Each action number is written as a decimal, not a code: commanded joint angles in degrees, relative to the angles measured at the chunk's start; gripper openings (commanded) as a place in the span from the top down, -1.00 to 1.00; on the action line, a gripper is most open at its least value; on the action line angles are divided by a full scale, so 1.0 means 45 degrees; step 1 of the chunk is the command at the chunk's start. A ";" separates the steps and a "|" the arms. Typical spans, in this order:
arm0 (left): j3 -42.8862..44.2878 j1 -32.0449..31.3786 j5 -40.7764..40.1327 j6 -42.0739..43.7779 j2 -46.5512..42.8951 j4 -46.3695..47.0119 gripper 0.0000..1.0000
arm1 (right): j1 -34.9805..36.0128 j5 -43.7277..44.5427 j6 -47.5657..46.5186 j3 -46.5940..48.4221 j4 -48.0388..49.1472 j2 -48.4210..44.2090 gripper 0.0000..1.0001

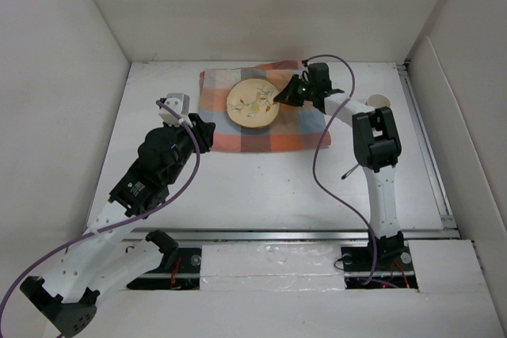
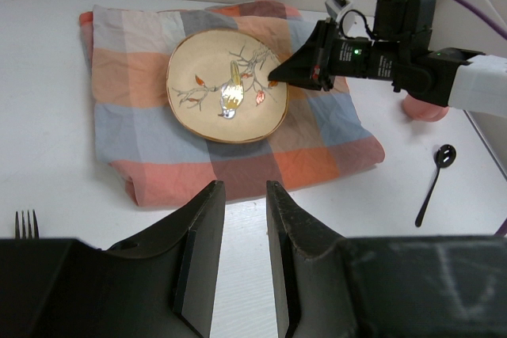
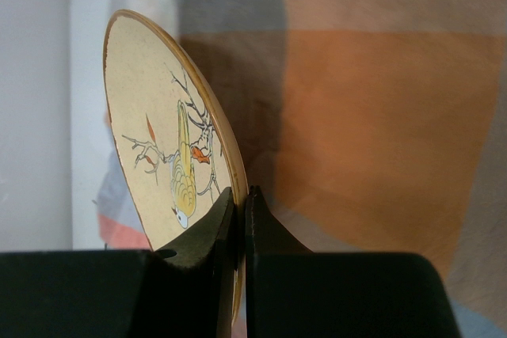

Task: Set the dinner table for one person

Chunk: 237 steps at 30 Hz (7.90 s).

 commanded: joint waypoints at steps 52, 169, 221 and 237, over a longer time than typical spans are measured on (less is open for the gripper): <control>-0.0118 0.8421 0.2359 -0.0535 1.0103 -0.3084 0.11 | -0.1006 0.0918 -0.1349 -1.1305 0.2807 -1.2235 0.68; -0.0898 0.2741 0.5799 -0.0770 -0.3484 -0.0780 0.63 | -0.4972 0.6482 -0.1290 -1.3886 -0.2523 -1.2023 0.38; -0.1739 0.1098 0.2476 -0.0320 -0.3272 -0.0936 0.38 | 0.0300 0.3436 -0.4649 0.1834 -0.7054 -0.2395 1.00; -0.1758 0.1098 0.2516 -0.0261 -0.2647 -0.0916 0.37 | 0.0066 0.3299 -0.4377 0.3752 -0.7114 0.0264 1.00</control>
